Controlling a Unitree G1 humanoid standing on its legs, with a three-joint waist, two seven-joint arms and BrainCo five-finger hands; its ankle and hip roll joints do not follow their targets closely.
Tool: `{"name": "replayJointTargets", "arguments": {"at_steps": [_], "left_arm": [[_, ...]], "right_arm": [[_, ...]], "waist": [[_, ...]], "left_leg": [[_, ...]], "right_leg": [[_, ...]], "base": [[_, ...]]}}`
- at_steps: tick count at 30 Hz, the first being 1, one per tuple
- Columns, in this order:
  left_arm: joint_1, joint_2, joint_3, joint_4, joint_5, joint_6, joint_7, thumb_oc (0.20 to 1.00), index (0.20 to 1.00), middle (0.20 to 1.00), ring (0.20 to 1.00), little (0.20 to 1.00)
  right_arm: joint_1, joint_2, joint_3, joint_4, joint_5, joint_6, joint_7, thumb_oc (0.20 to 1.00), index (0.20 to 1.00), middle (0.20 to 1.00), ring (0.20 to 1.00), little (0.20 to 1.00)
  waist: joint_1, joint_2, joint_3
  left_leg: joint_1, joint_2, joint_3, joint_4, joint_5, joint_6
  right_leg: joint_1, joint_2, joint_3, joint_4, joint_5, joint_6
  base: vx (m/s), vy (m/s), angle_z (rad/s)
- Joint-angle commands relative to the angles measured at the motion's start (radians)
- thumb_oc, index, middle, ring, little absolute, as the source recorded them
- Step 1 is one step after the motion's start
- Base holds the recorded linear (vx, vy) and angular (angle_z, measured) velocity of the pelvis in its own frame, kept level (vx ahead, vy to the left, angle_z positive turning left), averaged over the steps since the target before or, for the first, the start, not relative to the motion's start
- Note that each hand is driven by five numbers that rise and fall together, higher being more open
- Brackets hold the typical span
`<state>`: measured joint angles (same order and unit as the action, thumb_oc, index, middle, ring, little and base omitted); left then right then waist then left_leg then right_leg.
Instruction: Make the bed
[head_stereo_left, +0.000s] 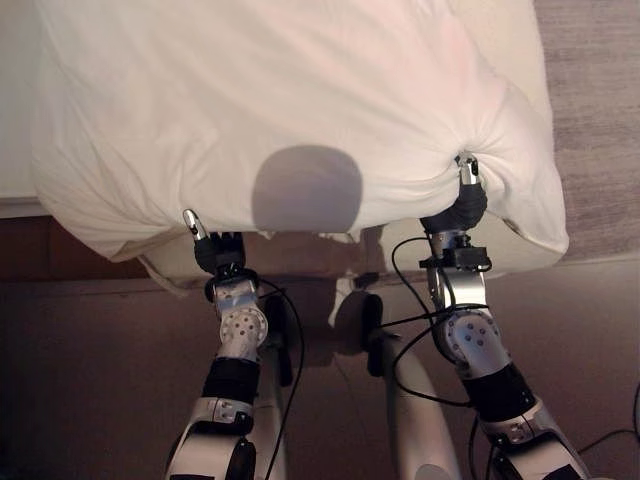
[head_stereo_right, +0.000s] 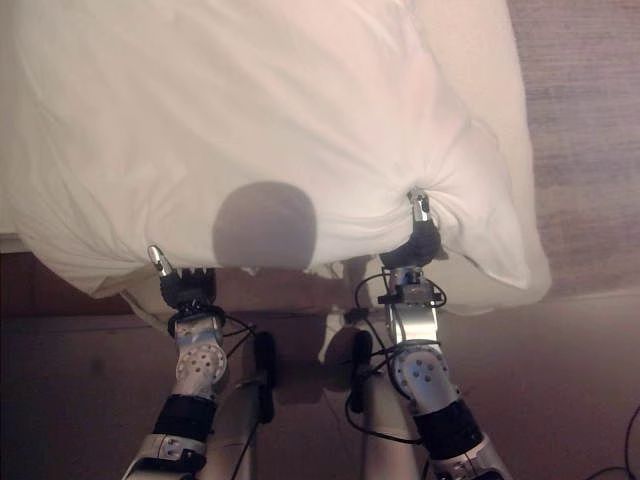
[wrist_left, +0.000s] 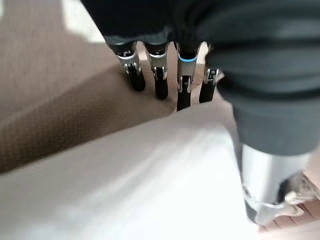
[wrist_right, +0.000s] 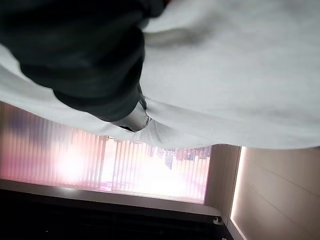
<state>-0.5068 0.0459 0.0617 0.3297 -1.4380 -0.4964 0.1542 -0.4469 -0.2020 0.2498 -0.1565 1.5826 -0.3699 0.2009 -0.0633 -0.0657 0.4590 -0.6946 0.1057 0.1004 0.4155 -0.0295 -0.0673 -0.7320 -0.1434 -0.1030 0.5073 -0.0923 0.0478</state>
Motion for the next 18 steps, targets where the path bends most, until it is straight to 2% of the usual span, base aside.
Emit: {"name": "replayJointTargets", "arguments": {"at_steps": [1, 15, 16, 17, 18], "left_arm": [[-0.037, 0.029, 0.004, 0.031, 0.002, -0.025, -0.052, 1.0, 1.0, 1.0, 1.0, 1.0], [-0.044, 0.055, 0.051, -0.026, -0.008, -0.063, -0.101, 1.0, 1.0, 1.0, 1.0, 1.0], [-0.037, 0.06, 0.052, -0.032, 0.002, -0.063, -0.099, 0.79, 0.79, 0.79, 0.79, 0.79], [-0.037, 0.06, 0.051, -0.033, 0.003, -0.063, -0.098, 0.545, 0.545, 0.545, 0.545, 0.545], [-0.031, 0.066, 0.056, -0.04, 0.014, -0.068, -0.093, 0.2, 0.2, 0.2, 0.2, 0.2]], "right_arm": [[0.021, 0.005, -0.035, -0.221, -0.048, -0.042, 0.125, 0.2, 0.2, 0.2, 0.2, 0.2], [0.043, 0.0, -0.038, -0.213, -0.047, -0.046, 0.102, 0.2, 0.2, 0.2, 0.2, 0.2], [0.048, 0.001, -0.044, -0.212, -0.049, -0.047, 0.099, 0.2, 0.2, 0.2, 0.2, 0.2], [0.048, 0.001, -0.044, -0.212, -0.049, -0.047, 0.099, 0.2, 0.2, 0.2, 0.2, 0.2], [0.051, 0.002, -0.045, -0.209, -0.048, -0.047, 0.098, 0.2, 0.2, 0.2, 0.2, 0.2]], "waist": [[-0.032, 0.003, -0.112], [-0.025, -0.004, -0.126], [-0.023, -0.003, -0.126], [-0.023, -0.003, -0.126], [-0.021, -0.002, -0.125]], "left_leg": [[-0.027, -0.002, -0.003, 0.024, -0.027, -0.003], [-0.032, -0.001, -0.003, 0.03, -0.03, -0.003], [-0.034, -0.001, -0.005, 0.03, -0.029, -0.002], [-0.034, -0.001, -0.005, 0.03, -0.029, -0.002], [-0.031, -0.002, -0.006, 0.03, -0.03, -0.002]], "right_leg": [[-0.009, 0.003, 0.021, -0.04, 0.044, 0.074], [-0.016, 0.008, 0.02, -0.035, 0.044, 0.074], [-0.017, 0.008, 0.019, -0.034, 0.043, 0.074], [-0.017, 0.008, 0.019, -0.034, 0.043, 0.074], [-0.014, 0.009, 0.021, -0.034, 0.044, 0.074]], "base": [[0.0, 0.002, -0.06], [0.0, 0.001, -0.02], [0.0, 0.0, 0.0], [0.0, 0.0, 0.0], [0.0, 0.0, 0.0]]}}
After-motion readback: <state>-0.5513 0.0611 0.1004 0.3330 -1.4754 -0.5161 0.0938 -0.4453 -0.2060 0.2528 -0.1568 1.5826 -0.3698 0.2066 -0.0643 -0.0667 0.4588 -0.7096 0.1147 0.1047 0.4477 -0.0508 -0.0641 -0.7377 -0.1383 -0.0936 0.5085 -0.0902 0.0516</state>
